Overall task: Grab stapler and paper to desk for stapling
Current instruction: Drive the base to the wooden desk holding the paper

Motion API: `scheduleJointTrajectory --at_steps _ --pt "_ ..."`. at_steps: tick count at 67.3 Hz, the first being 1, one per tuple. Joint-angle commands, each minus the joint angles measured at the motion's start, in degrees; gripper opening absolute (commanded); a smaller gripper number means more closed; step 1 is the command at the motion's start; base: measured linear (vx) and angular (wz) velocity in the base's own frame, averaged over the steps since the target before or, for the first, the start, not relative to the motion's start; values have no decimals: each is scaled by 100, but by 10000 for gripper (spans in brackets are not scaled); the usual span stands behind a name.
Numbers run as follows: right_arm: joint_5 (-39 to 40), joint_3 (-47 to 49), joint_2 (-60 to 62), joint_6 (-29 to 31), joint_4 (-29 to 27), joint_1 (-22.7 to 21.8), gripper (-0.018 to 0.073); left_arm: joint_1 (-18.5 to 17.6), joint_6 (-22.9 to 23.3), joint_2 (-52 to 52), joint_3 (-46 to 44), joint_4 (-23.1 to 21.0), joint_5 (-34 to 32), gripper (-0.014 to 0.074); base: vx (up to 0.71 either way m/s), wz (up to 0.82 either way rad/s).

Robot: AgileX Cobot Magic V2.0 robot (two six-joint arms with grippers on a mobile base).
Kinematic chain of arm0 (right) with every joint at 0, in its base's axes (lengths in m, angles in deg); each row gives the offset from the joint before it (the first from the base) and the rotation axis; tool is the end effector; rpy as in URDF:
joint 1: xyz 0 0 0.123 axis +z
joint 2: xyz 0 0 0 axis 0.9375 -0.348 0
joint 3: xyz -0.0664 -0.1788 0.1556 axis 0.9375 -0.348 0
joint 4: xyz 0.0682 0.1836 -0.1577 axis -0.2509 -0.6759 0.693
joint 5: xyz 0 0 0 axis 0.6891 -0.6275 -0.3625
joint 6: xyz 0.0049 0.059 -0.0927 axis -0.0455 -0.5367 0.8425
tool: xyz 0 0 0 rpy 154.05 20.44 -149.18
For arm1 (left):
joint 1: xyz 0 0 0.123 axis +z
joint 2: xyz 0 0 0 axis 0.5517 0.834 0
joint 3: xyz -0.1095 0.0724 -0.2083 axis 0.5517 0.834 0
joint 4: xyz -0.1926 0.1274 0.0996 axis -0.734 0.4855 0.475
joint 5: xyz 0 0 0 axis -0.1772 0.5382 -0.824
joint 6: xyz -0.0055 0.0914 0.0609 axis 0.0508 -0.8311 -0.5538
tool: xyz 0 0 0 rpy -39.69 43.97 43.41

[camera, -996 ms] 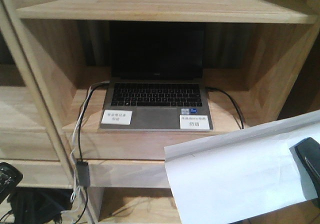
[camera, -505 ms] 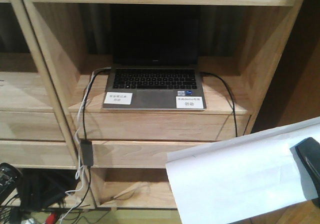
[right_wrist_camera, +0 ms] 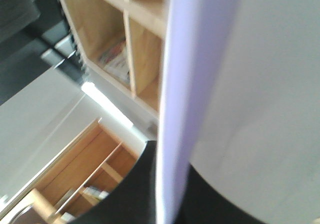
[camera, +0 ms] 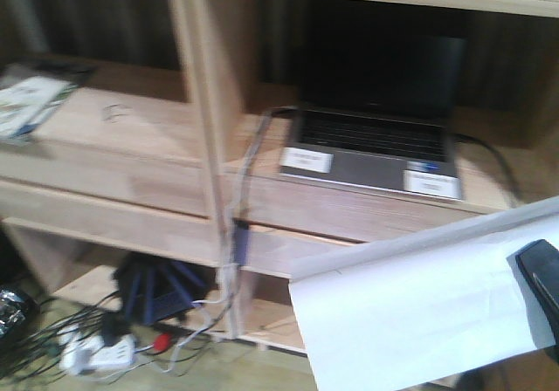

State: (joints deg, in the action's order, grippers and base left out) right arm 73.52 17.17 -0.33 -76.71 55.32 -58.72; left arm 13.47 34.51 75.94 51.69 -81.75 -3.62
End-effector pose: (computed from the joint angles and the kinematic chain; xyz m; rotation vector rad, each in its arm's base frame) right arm 0.1250 0.0639 0.2324 0.2728 1.2214 1.4362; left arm 0.0792 -0.0455 0.2899 0.4934 1.8103 -0.3201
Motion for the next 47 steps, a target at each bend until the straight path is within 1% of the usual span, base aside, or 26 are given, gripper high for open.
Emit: scheduleJointTrajectory --at_steps 1,28,47 --pt "342 36 -23 38 -96 2 -6 0 6 72 -177 -106 -601 -7 -2 63" --pt "342 36 -23 38 -96 2 -6 0 6 72 -177 -106 -601 -7 0 69" --pt "342 36 -23 38 -96 2 -6 0 6 72 -177 -106 -601 -7 4 59"
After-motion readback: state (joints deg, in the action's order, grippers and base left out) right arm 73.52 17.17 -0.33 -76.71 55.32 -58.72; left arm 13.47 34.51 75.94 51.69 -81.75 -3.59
